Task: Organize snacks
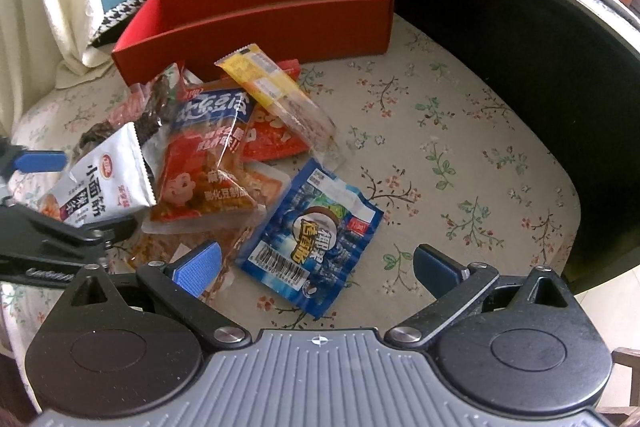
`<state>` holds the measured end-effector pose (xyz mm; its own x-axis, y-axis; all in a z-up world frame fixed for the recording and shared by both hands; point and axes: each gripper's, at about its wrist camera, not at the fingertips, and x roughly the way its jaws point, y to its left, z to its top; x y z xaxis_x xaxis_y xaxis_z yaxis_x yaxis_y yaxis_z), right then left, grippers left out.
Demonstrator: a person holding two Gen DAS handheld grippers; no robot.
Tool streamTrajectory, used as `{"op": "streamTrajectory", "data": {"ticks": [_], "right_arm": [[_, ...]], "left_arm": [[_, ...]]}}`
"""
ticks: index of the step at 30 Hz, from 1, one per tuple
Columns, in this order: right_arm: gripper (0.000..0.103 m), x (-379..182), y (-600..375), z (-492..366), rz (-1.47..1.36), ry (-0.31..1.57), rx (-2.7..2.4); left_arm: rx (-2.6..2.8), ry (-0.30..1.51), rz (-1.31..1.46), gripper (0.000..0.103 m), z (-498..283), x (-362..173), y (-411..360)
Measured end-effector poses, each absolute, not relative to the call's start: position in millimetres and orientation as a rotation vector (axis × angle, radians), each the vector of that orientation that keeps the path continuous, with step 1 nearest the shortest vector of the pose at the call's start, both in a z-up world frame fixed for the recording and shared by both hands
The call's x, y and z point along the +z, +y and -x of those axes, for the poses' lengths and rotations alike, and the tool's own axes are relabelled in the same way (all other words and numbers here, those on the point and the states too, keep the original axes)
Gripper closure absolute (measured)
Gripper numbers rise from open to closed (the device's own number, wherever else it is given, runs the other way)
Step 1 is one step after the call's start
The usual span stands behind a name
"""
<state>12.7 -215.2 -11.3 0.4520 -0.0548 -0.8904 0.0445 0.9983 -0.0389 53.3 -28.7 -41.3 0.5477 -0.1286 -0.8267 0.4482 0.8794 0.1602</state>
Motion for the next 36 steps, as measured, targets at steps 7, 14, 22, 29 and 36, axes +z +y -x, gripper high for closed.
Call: {"op": "streamTrajectory", "data": {"ticks": [7, 14, 22, 29, 36], "right_arm": [[0.000, -7, -214, -15, -0.021, 1.096, -0.039], [0.000, -5, -209, -14, -0.013, 1.092, -0.023], [0.000, -12, -207, -15, -0.005, 1.115, -0.026], [0.000, -13, -210, -16, -0.047, 1.119, -0.020], [0.002, 1, -201, -29, 0.002, 1.058, 0.029]], "left_arm": [[-0.361, 0.980, -0.391, 0.028, -58, -53, -28], [-0.370, 1.032, -0.287, 0.038, -26, -42, -16], [-0.373, 1.086, -0.319, 0.024, -17, -50, -20], [-0.443, 1.049, -0.396, 0.021, -18, -56, -40], [-0.440, 1.074, -0.300, 0.056, -8, -48, -22]]}}
